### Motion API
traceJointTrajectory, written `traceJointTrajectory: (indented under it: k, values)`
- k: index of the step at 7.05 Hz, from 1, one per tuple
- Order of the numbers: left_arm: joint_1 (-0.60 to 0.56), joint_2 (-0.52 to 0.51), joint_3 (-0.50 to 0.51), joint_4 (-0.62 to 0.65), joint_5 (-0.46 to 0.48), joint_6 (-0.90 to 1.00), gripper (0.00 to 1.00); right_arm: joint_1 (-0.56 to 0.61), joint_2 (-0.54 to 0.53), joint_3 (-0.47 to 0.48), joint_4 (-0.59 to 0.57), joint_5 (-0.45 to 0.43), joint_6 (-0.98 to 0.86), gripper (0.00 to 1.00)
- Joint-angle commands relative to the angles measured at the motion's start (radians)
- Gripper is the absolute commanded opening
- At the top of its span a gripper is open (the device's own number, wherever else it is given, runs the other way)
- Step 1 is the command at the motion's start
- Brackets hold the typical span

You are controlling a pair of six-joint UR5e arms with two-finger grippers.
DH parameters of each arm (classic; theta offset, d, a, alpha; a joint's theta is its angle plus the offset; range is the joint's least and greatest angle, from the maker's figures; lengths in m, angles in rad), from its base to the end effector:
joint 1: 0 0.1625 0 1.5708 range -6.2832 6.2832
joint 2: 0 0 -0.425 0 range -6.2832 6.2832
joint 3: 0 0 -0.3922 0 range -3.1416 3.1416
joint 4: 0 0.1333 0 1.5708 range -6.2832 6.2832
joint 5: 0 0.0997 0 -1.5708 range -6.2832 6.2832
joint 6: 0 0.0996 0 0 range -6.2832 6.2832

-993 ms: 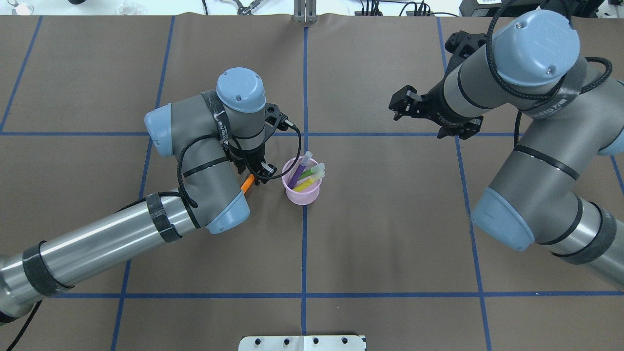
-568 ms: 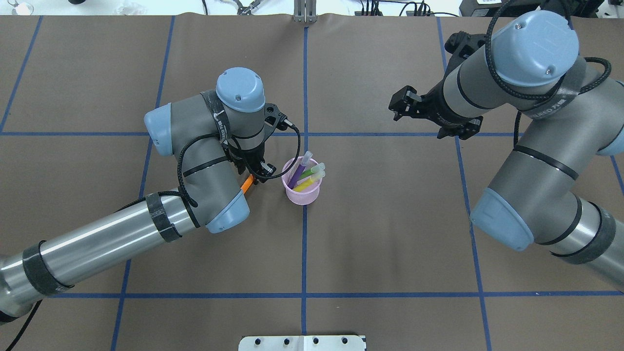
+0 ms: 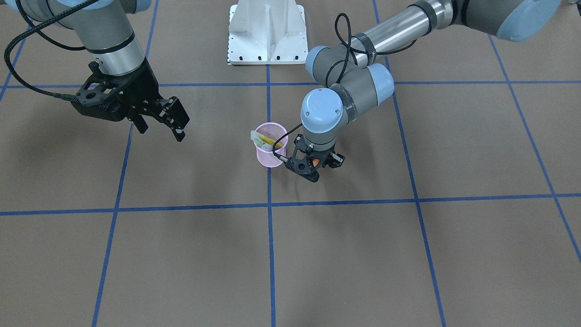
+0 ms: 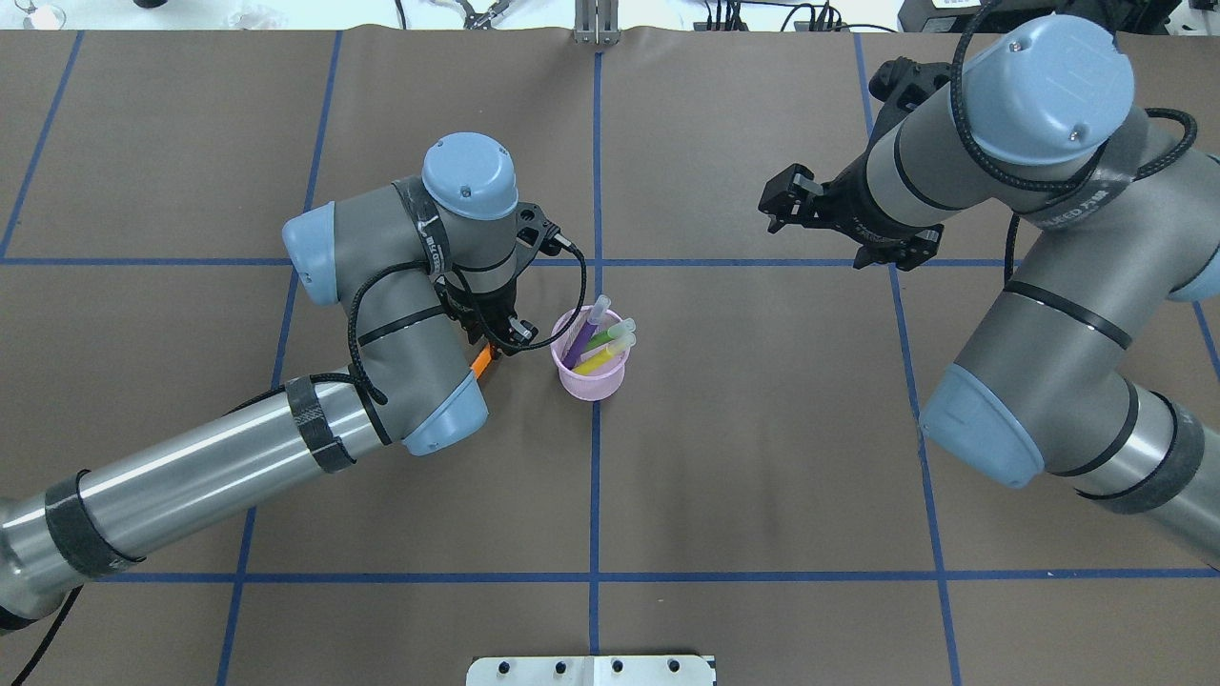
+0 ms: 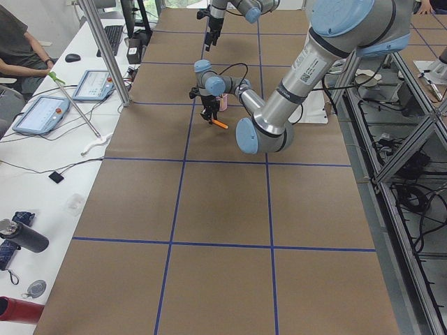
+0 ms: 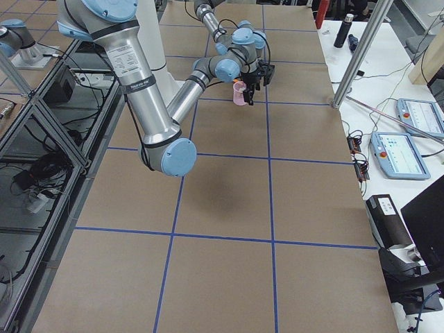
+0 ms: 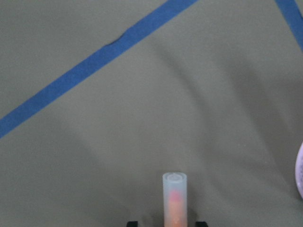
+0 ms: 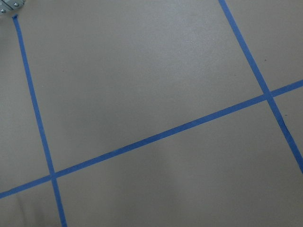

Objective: Collect pens into pen holder
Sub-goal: 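Close the left gripper on the orange pen, then lift the orange pen upright with the left gripper toward the cup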

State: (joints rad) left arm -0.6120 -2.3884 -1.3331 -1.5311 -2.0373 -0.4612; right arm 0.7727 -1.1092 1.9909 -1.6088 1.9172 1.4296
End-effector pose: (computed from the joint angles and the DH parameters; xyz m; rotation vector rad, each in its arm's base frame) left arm 0.5789 -0.5145 0.2633 0.1072 0.7014 0.6029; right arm -0.3422 -0.4726 0.2281 0.0769 -0.9001 0.4424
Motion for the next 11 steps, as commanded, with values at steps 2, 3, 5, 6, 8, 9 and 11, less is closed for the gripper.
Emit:
traceJointTrajectory:
  k: [2,3,5,6,8,9,11]
  values:
    - [-0.002,0.002,-0.009,0.017,-0.006,-0.001,0.00,0.014,0.003,-0.001,0.000,0.000,0.000,1.00]
    - [-0.026,-0.002,-0.038,0.057,-0.045,-0.001,0.00,0.014,0.003,0.000,0.000,0.000,0.000,1.00]
    - [-0.066,-0.002,-0.171,0.060,-0.098,-0.039,0.00,0.034,0.000,0.002,-0.002,0.009,-0.001,1.00]
    - [-0.075,0.005,-0.255,0.060,-0.096,-0.084,0.00,0.046,0.000,0.000,0.000,0.026,-0.002,1.00]
    - [-0.069,0.008,-0.314,0.001,-0.011,-0.093,0.00,0.059,-0.004,0.000,-0.002,0.028,-0.005,1.00]
    - [-0.089,0.009,-0.311,-0.062,-0.014,-0.091,0.00,0.060,-0.004,-0.003,-0.003,0.028,-0.021,1.00]
    - [-0.081,0.011,-0.322,-0.197,0.020,-0.099,0.00,0.065,-0.008,-0.004,-0.005,0.026,-0.034,1.00]
